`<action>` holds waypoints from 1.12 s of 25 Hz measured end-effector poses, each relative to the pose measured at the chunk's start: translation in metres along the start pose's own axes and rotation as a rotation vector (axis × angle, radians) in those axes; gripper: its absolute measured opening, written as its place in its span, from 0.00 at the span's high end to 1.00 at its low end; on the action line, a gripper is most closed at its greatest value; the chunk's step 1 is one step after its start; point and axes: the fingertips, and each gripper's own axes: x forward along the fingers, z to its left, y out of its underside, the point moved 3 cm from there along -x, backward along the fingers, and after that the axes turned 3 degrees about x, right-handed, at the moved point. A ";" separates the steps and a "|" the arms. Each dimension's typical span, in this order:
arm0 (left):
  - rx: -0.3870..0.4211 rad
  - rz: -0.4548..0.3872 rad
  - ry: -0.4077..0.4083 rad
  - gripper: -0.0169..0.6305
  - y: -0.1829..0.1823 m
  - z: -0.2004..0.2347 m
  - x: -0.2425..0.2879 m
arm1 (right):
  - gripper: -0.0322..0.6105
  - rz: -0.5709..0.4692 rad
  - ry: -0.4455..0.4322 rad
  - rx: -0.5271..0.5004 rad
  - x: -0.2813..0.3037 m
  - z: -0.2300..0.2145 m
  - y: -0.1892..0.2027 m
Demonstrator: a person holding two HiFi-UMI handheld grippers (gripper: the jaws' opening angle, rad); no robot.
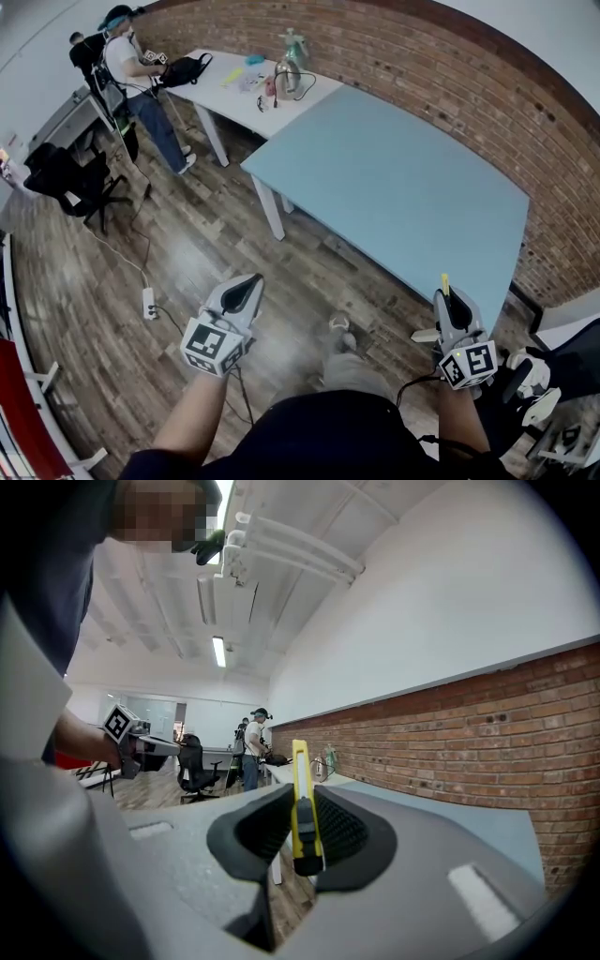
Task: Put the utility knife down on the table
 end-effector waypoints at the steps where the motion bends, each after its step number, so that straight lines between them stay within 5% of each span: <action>1: -0.001 0.001 -0.003 0.97 0.000 0.003 0.000 | 0.85 0.000 0.000 0.007 0.005 -0.001 0.000; 12: -0.027 0.017 -0.025 0.97 0.005 0.035 0.028 | 0.85 0.015 -0.003 0.077 0.059 -0.025 0.011; 28: -0.009 0.029 -0.008 0.97 -0.044 0.088 0.154 | 0.85 0.030 -0.054 0.081 0.184 -0.097 -0.003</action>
